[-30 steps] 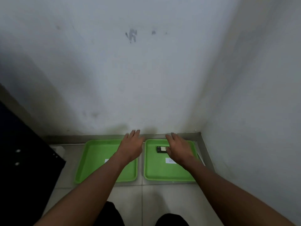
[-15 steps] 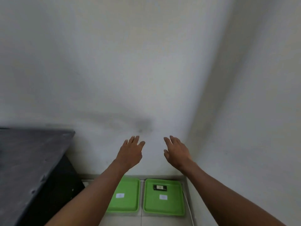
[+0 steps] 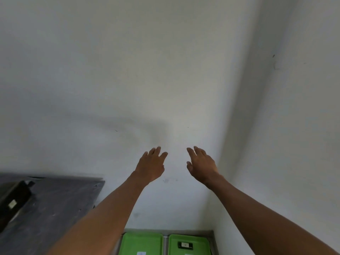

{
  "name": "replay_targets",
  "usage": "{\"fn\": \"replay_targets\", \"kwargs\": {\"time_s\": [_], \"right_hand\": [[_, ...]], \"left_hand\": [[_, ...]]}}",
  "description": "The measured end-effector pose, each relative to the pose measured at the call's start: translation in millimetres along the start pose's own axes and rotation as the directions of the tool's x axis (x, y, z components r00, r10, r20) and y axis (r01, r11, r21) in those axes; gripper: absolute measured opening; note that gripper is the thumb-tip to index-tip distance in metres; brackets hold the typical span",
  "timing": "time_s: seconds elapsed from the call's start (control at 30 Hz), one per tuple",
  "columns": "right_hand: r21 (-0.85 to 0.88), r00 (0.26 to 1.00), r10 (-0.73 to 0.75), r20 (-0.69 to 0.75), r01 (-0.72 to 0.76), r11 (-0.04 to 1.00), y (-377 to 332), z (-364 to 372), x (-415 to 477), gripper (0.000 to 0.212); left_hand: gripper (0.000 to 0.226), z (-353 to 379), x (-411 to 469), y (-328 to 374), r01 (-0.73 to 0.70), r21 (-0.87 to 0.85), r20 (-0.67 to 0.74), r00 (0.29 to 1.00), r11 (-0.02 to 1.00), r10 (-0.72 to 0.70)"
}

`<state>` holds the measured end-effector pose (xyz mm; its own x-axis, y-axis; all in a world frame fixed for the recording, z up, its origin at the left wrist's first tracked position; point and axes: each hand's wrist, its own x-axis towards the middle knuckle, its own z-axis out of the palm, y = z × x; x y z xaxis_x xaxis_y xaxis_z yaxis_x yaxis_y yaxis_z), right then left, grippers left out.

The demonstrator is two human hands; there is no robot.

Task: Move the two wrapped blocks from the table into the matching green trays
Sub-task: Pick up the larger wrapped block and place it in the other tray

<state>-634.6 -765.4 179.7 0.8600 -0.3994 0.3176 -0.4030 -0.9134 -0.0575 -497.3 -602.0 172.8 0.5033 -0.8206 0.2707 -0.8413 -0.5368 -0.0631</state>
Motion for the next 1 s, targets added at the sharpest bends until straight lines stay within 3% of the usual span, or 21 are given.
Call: {"fn": "replay_targets", "kwargs": {"time_s": [0.3, 0.7, 1.0], "right_hand": [[-0.001, 0.998, 0.037, 0.043, -0.037, 0.999, -122, 15, -5, 0.050], [0.149, 0.972, -0.186, 0.146, 0.165, 0.975, -381, 104, 11, 0.051], [0.248, 0.915, -0.316, 0.250, 0.255, 0.935, -506, 163, 38, 0.046]], "left_hand": [[0.054, -1, -81, -101, -0.008, -0.007, 0.063, 0.998, 1.000, 0.008], [0.051, 32, -235, -322, 0.262, -0.019, 0.238, 0.938, 0.965, -0.250], [0.051, 67, -293, -416, 0.396, 0.017, 0.298, 0.874, 0.918, -0.383]]}}
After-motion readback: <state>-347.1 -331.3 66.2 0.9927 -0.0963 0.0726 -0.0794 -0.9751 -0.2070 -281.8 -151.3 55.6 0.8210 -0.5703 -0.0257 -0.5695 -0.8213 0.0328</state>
